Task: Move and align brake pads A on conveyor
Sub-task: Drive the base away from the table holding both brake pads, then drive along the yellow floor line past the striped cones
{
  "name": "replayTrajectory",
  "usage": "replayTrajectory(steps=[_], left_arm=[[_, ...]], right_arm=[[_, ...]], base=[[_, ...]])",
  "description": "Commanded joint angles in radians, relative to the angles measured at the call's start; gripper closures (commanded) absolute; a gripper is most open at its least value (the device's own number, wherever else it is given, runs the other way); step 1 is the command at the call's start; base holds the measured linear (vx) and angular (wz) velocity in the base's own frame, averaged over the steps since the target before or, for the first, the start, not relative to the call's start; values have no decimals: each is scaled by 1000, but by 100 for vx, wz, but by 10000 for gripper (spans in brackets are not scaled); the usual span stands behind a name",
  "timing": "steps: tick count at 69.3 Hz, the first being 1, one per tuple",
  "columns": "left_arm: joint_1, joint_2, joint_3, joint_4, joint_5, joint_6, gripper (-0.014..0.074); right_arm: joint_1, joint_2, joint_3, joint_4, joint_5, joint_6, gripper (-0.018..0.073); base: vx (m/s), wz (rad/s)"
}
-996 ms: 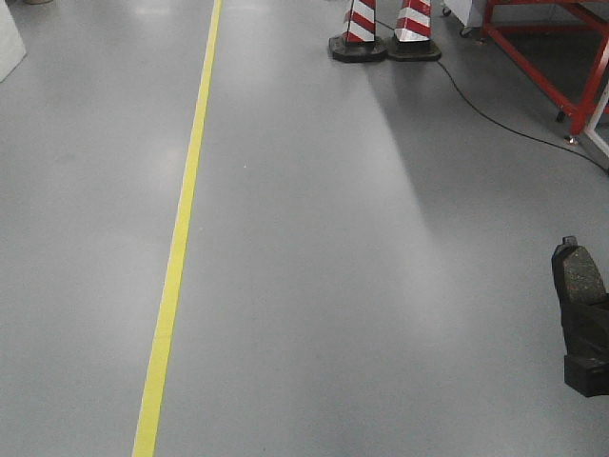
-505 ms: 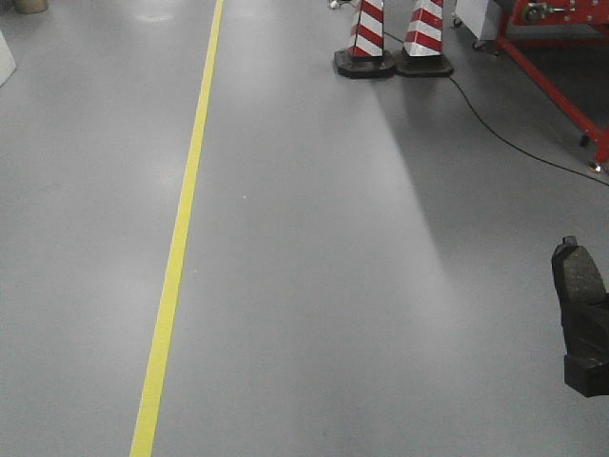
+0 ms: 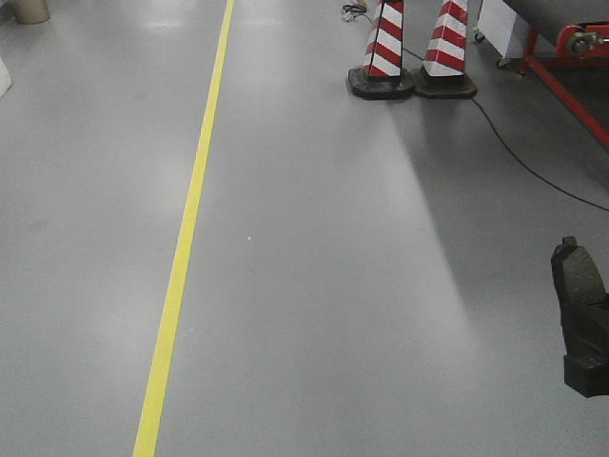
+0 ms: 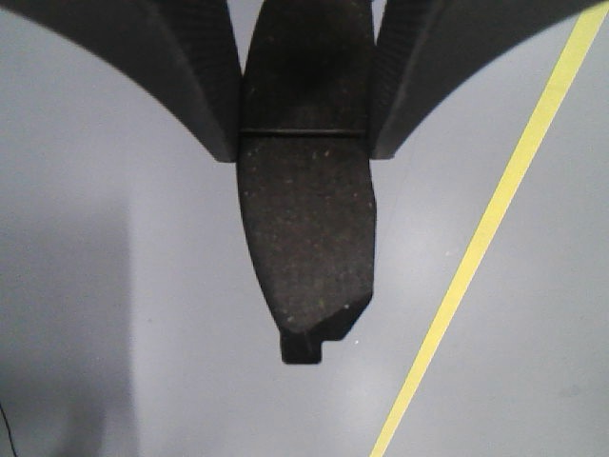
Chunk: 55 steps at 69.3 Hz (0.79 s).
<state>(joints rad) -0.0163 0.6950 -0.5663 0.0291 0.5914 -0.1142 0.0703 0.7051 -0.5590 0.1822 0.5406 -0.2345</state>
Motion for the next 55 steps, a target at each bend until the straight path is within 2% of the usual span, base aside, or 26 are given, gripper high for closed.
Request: replayTrajectory(steps=[1,55], left_arm=[[-5,-3,-32,0,-81,0,468],[-5,-3,-32,0,-81,0,468]], right_arm=[[0,-3,-31,10,-82,-11,476],[0,-3,-31,10,-81,-11,476]], base=[[58,-2],[58,-1]])
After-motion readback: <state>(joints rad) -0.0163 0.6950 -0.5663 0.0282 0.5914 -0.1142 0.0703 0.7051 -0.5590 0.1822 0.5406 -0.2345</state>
